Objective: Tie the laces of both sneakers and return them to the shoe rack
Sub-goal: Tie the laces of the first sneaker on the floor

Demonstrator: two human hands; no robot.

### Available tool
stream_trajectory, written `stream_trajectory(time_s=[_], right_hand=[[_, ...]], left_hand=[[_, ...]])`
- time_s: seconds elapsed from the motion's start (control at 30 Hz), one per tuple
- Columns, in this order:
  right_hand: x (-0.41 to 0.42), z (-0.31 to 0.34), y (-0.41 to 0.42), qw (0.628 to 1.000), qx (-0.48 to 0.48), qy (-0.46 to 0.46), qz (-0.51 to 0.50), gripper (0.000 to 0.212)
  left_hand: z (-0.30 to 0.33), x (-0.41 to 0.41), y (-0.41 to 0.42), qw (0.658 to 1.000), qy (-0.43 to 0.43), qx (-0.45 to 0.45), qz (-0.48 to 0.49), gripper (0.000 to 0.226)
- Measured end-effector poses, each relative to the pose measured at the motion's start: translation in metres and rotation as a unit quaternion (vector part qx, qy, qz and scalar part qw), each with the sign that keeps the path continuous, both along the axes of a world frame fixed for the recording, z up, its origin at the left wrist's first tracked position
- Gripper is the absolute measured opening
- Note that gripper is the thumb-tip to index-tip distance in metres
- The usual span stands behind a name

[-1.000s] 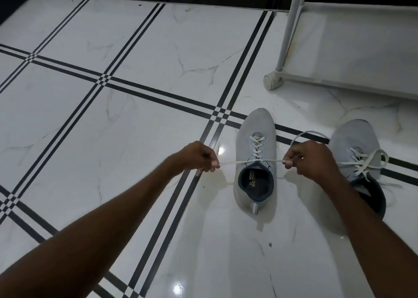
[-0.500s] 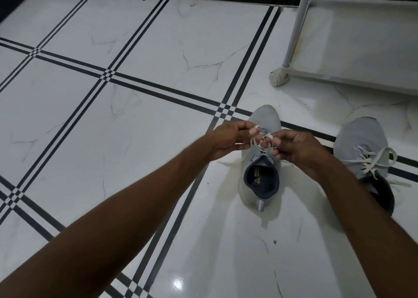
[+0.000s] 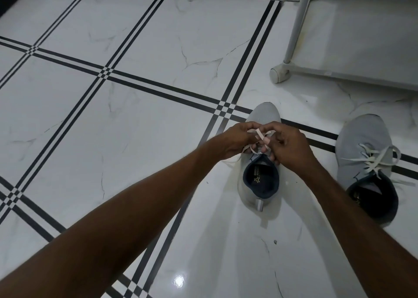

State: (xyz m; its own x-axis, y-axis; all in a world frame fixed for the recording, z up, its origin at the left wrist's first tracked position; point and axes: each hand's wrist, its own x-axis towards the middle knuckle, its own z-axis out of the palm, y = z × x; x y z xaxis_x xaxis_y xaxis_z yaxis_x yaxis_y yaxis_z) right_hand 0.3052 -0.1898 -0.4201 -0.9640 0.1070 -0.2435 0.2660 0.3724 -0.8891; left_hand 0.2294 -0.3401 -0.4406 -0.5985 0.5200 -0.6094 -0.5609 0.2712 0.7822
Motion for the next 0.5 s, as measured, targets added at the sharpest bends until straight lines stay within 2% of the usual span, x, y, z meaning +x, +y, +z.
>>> stream_trajectory(time_s=[0.1, 0.2, 0.3, 0.43, 0.5], right_hand=[[0.000, 0.000, 0.002, 0.999, 0.022, -0.015, 0.040, 0.037], [-0.002, -0.002, 0.001, 0.999, 0.022, -0.024, 0.041, 0.042], [-0.005, -0.003, 0.002, 0.999, 0.002, -0.026, 0.028, 0.033], [-0.006, -0.006, 0.009, 0.998, -0.051, -0.026, 0.012, 0.024], [-0.006, -0.010, 0.009, 0.996, -0.084, -0.036, 0.007, 0.021]], left_hand=[[-0.003, -0.007, -0.001, 0.999, -0.015, 0.003, 0.032, 0.017], [-0.005, -0.011, -0.004, 0.999, -0.032, -0.011, 0.025, 0.015], [-0.005, -0.006, -0.004, 0.998, -0.057, 0.002, 0.025, 0.016], [0.001, -0.001, -0.008, 0.990, -0.123, 0.065, 0.006, 0.019], [0.002, 0.001, -0.008, 0.990, -0.124, 0.060, 0.012, 0.015]])
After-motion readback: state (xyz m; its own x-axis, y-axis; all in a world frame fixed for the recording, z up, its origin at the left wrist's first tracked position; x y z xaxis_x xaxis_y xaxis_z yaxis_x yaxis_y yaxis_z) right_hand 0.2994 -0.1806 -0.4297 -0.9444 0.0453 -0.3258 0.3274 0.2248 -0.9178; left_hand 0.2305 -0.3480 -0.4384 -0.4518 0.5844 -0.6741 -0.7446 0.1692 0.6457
